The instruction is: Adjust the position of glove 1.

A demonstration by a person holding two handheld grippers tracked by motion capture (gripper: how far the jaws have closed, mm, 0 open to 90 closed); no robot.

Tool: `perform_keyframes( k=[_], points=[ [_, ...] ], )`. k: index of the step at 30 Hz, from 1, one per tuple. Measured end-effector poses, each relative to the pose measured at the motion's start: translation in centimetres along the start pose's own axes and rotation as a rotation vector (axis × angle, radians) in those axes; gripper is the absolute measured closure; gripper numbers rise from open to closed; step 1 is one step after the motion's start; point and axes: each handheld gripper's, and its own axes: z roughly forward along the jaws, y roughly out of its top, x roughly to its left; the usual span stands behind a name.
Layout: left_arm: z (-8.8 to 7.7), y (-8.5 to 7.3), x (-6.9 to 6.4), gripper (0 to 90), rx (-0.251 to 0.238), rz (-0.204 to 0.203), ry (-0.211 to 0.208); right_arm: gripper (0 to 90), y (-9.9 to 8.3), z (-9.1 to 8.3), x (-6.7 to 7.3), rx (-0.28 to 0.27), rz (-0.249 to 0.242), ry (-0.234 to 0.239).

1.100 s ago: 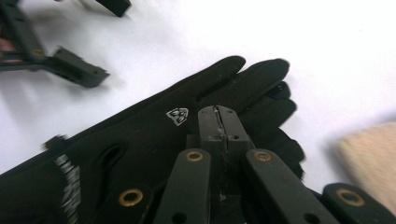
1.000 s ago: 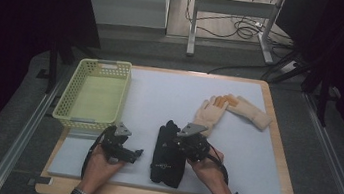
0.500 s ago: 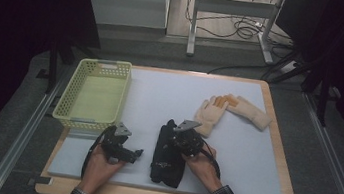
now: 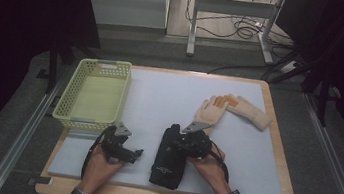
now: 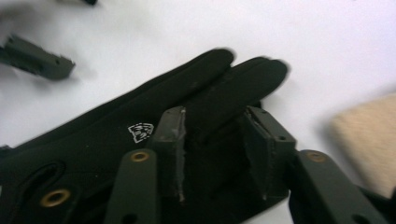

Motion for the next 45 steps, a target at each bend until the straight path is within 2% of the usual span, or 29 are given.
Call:
perform_keyframes(
  k=[3, 6, 10, 11, 14, 17, 21, 27, 34, 39, 45],
  points=[
    [0.0, 0.0, 0.0, 0.9, 0.000, 0.000, 0.000, 57.2, -0.3, -1.6, -0.5, -0.010, -0.004, -0.014],
    [0.0, 0.0, 0.0, 0.9, 0.001, 0.001, -0.001, 67.3, -1.2, -2.9, -0.8, -0.018, 0.017, 0.017],
    [-0.1, 0.0, 0.0, 1.5, 0.002, 0.001, -0.002, 86.1, -2.8, -4.0, -0.5, -0.012, 0.004, 0.040],
    [-0.2, 0.0, 0.0, 2.0, 0.000, 0.000, -0.002, 88.5, -3.3, -4.2, -0.3, -0.011, 0.005, 0.041],
    [-0.6, -0.3, 0.1, 3.6, 0.006, 0.012, -0.003, 88.8, -4.4, -4.7, 0.0, -0.007, 0.012, 0.058],
    [-1.1, -0.8, 0.4, 3.3, 0.012, 0.004, 0.001, 88.7, -5.4, -4.9, 0.4, -0.005, 0.009, 0.078],
    [-1.8, -1.5, 1.0, 2.4, 0.019, -0.012, 0.010, 88.7, -6.4, -4.9, 1.3, -0.001, -0.005, 0.108],
    [-2.5, -2.5, 1.8, 1.5, 0.007, -0.003, 0.005, 88.7, -7.3, -4.3, 2.2, 0.010, -0.012, 0.162],
    [-2.7, -2.8, 2.3, 2.1, 0.007, 0.023, -0.019, 88.7, -6.8, -3.1, 3.1, 0.005, -0.023, 0.197],
    [-2.8, -2.9, 2.5, 2.2, 0.007, 0.031, -0.018, 88.6, -6.1, -2.3, 3.7, -0.003, -0.034, 0.208],
    [-3.0, -3.1, 3.0, 2.5, 0.003, 0.017, -0.009, 88.6, -5.0, -0.9, 4.3, -0.008, -0.036, 0.206]
  ],
)
